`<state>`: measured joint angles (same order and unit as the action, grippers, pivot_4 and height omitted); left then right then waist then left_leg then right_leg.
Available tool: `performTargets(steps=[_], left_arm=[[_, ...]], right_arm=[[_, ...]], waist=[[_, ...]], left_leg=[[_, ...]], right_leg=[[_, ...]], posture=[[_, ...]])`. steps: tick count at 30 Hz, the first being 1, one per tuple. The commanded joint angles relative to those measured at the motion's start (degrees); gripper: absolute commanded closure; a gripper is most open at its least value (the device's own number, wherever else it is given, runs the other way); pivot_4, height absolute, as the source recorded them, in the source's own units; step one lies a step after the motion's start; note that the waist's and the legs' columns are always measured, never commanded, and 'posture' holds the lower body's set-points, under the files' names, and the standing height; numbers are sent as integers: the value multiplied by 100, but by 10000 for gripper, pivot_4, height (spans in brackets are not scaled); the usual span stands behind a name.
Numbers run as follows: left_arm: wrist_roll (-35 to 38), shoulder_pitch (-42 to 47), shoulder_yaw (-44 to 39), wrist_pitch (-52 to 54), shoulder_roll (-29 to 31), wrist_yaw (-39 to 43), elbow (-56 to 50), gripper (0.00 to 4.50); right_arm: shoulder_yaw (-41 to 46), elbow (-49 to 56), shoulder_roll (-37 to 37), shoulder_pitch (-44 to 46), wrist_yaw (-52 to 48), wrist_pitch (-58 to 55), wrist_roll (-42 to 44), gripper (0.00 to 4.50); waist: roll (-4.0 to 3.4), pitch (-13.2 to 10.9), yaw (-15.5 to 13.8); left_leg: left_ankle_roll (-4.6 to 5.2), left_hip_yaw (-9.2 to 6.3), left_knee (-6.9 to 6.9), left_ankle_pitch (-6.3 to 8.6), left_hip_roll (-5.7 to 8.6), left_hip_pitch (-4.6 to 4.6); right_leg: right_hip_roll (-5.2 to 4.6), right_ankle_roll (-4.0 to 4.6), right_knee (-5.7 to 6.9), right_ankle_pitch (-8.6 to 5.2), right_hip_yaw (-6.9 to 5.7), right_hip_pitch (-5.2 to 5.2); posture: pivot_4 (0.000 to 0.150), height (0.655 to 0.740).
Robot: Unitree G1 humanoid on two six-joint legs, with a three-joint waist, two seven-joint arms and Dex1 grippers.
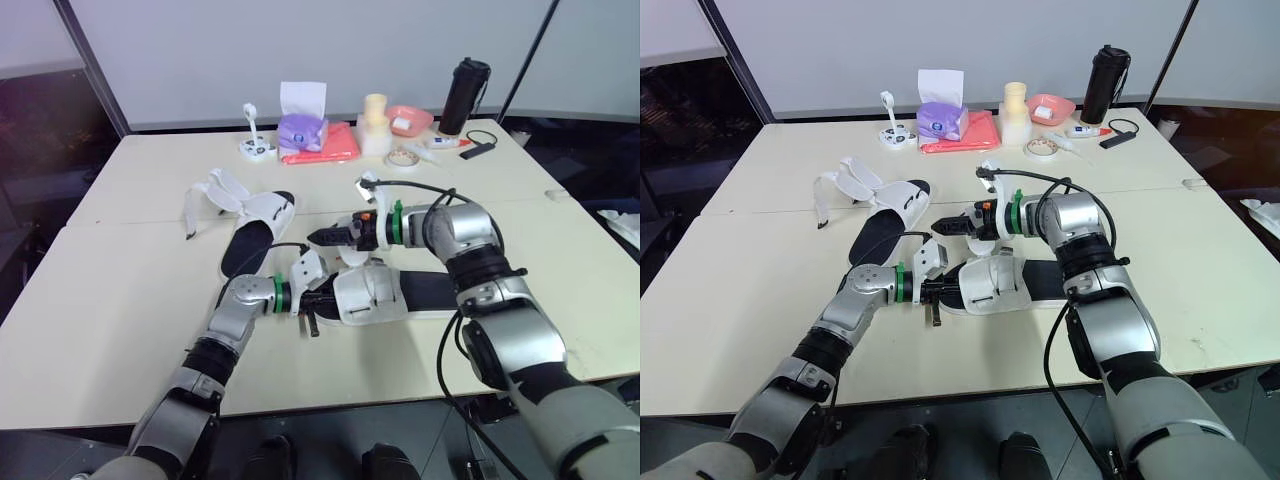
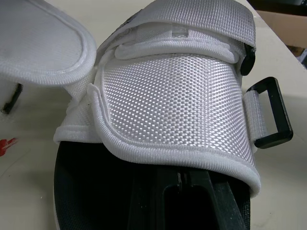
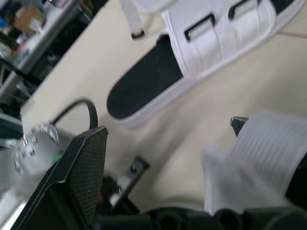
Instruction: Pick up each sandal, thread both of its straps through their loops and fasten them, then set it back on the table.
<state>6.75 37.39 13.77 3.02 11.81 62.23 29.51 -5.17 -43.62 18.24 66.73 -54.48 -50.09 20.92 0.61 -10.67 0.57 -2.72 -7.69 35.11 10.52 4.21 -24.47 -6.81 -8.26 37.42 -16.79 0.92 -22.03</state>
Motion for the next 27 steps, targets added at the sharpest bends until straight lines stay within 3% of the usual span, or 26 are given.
performTargets(steps=[1, 11, 14, 21, 24, 27], left_arm=[[-131, -93, 68, 108, 3, -157, 91, 45000], [-128, -99, 100, 99, -44, -180, 103, 45000], [-128, -71, 101, 96, -68, -187, 126, 45000], [-124, -60, 104, 83, -75, -181, 146, 45000], [-124, -61, 105, 85, -76, -182, 147, 45000], [-122, -67, 104, 91, -79, -186, 147, 45000]], right_arm=[[264, -166, -74, 382, -85, 193, 48, 677], [452, -65, -3, 588, -238, 189, 82, 677], [507, 33, -13, 598, -252, 108, 120, 8495], [669, 292, 10, 618, -242, -66, 239, 44808], [722, 541, 67, 557, -272, -212, 302, 44808], [788, 1424, 286, 259, -394, -737, 596, 44808]], waist=[[-1, 0, 6], [-1, -1, 8], [-1, -1, 7], [-1, -1, 6], [-1, -1, 5], [-2, -1, -6]], left_leg=[[0, 0, 0, 0, 0, 0], [-1, 2, -1, 0, 0, -1], [-1, 2, -1, 0, 0, -1], [-1, 2, -1, 0, 0, -1], [-1, 2, -2, 0, 0, -1], [-1, 1, -1, 0, 0, -4]], right_leg=[[0, 0, 1, 0, 0, 0], [0, 0, 7, 0, 2, -6], [0, 0, 7, 0, 3, -6], [0, 0, 7, 0, 3, -6], [0, 0, 7, 0, 3, -7], [0, 0, 6, 0, 3, -10]], posture=[[1500, 7400], [1500, 7400], [1500, 7400], [1500, 7400], [1500, 7400], [1500, 7400]])
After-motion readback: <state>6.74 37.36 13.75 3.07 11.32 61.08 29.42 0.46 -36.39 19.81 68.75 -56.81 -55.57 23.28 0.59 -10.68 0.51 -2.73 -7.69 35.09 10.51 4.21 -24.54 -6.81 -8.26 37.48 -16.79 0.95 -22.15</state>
